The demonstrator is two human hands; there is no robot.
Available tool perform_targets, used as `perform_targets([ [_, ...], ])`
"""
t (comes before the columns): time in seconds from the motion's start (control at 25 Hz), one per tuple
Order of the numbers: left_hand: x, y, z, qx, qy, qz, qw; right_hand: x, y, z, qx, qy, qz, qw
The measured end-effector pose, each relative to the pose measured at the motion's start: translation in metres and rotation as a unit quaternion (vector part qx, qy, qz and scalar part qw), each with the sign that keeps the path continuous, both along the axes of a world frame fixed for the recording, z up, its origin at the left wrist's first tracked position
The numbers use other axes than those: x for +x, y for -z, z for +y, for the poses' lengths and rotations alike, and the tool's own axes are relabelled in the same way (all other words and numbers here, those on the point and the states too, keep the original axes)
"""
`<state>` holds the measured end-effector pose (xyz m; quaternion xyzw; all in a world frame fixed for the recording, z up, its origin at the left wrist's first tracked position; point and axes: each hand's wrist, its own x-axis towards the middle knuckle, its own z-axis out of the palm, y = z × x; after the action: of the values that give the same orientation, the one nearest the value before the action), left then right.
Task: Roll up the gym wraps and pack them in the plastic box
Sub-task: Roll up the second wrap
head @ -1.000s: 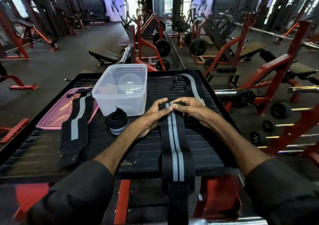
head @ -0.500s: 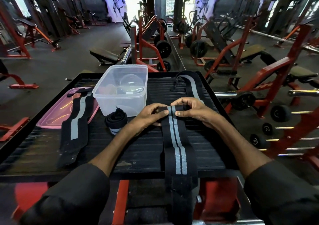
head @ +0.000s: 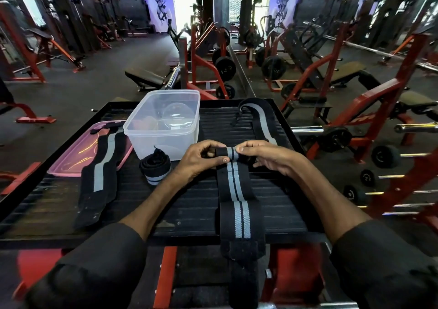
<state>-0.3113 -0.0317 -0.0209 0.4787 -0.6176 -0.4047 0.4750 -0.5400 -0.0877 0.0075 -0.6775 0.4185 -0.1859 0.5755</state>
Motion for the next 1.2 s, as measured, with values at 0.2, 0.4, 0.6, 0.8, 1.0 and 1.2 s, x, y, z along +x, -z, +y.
perform_targets([
  [0.2,0.001,-0.003,0.002,0.060,0.035,0.017,0.997,-0.001,0.001,0.003,-0.096,0.009,0.022,0.995],
  [0.4,0.006,-0.004,0.002,0.095,0.071,0.000,0.993,0.001,0.006,0.002,-0.141,0.021,-0.079,0.987],
  [0.6,0.004,0.001,-0.003,0.076,0.045,-0.020,0.996,0.005,0.012,0.000,-0.169,0.031,-0.075,0.982],
  [0.8,-0.005,0.006,-0.006,0.040,0.019,-0.039,0.998,0.001,0.010,-0.005,-0.087,0.021,-0.038,0.995],
  [1.0,-0.003,0.008,-0.009,0.032,0.008,-0.045,0.998,-0.005,0.006,-0.007,-0.017,0.040,-0.049,0.998],
  [1.2,0.000,0.012,-0.010,-0.001,-0.002,-0.074,0.997,-0.003,0.010,-0.003,-0.132,-0.024,0.032,0.991],
])
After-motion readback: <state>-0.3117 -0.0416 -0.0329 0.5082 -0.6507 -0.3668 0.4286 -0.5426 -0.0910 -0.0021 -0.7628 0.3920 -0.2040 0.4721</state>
